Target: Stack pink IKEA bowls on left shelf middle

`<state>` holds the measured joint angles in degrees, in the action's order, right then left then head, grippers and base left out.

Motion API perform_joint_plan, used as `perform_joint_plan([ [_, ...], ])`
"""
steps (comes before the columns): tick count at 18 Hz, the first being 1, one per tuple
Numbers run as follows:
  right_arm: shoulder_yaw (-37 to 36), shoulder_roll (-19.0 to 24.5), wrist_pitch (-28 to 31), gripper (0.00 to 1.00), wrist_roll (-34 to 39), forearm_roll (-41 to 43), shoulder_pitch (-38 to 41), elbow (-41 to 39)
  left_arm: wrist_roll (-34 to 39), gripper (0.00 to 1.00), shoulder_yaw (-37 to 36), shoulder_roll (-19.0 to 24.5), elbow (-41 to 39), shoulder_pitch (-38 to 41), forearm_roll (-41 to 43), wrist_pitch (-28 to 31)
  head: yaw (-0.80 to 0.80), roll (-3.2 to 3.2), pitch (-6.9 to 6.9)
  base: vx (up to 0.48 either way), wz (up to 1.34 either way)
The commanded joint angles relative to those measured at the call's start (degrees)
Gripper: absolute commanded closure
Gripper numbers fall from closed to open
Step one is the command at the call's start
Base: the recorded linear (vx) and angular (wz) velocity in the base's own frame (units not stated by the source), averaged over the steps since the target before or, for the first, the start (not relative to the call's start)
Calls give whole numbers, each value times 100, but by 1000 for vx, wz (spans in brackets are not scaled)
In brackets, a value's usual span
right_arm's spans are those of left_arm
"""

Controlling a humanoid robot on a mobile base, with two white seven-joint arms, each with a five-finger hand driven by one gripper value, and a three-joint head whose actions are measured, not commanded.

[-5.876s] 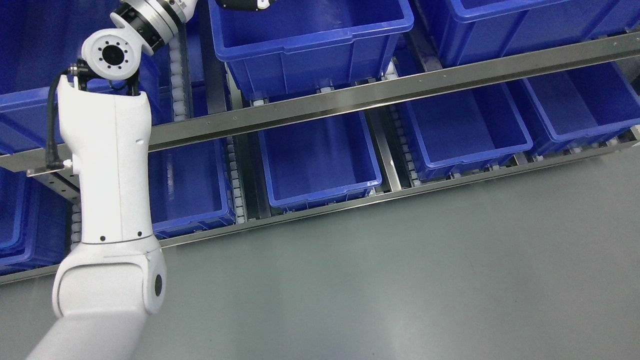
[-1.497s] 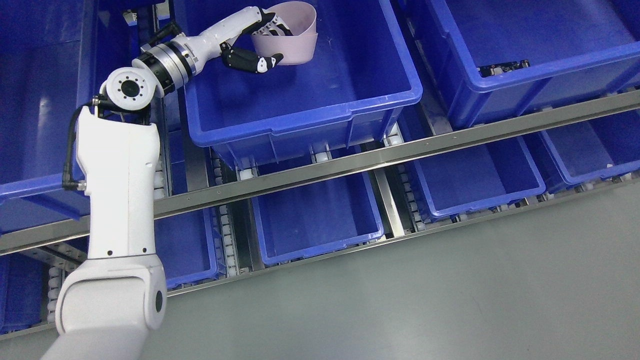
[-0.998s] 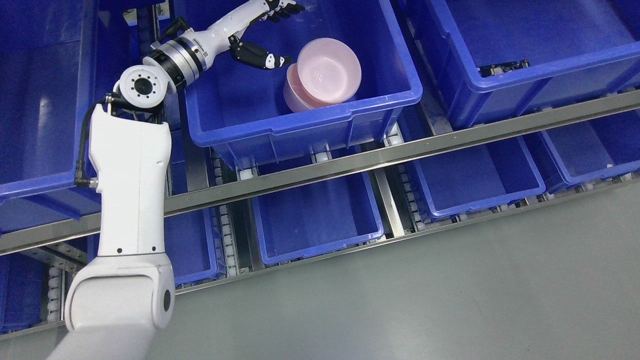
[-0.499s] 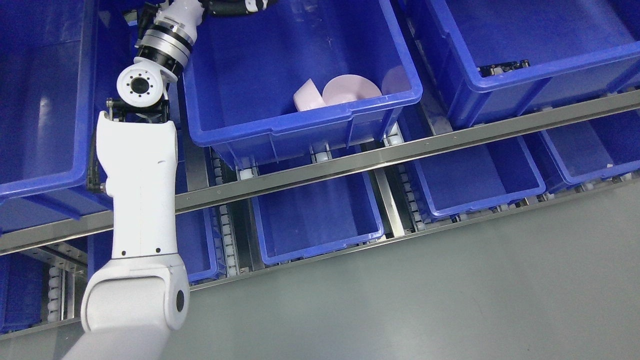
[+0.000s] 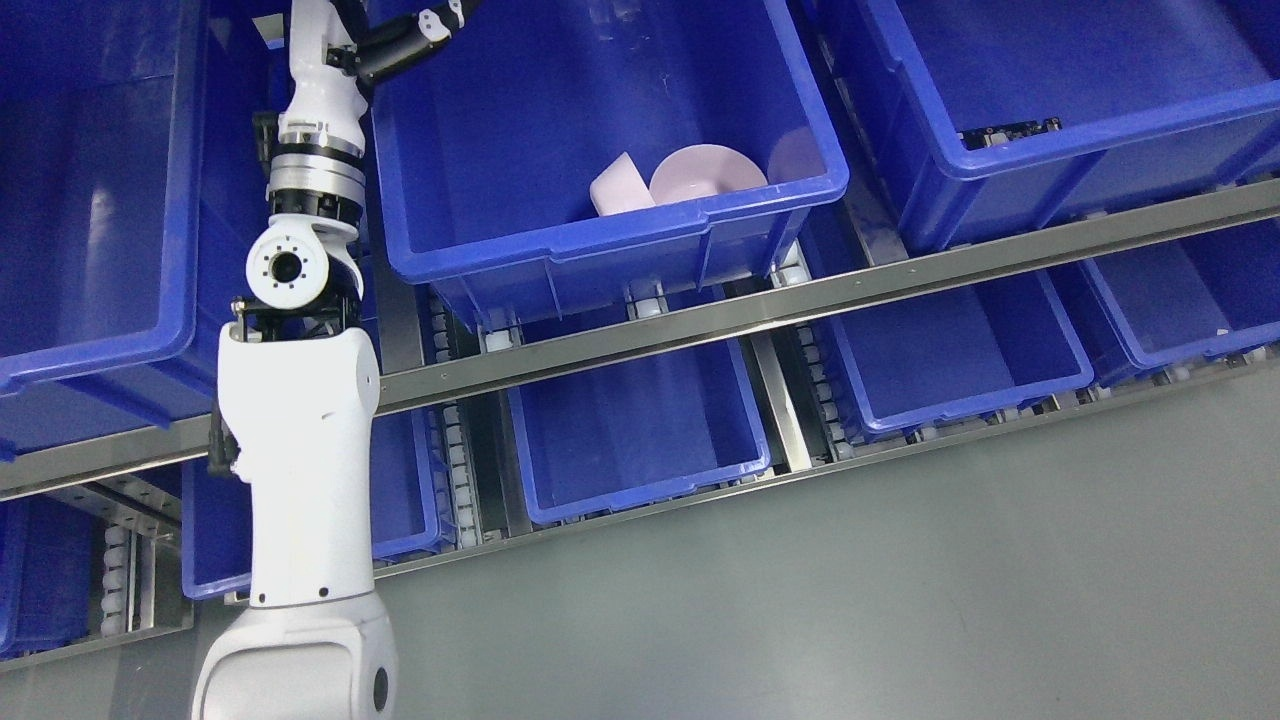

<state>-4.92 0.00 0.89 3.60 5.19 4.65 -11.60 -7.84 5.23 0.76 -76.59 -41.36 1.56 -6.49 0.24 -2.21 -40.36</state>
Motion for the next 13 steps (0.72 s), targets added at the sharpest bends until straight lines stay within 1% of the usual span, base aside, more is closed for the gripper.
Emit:
perform_joint_plan([
  [1,0,-100,-1,0,-9,0,1,0,28,0,-224,24,-1129,945,-183,-203,0,0,0,-31,6],
  [6,0,-100,-1,0,-18,0,1,0,11,0,-207,24,-1165,1183,-183,-203,0,0,0,-46,25],
  [13,0,-100,-1,0,-9,0,1,0,11,0,-136,24,-1314,1262,-183,-133,0,0,0,-36,27],
])
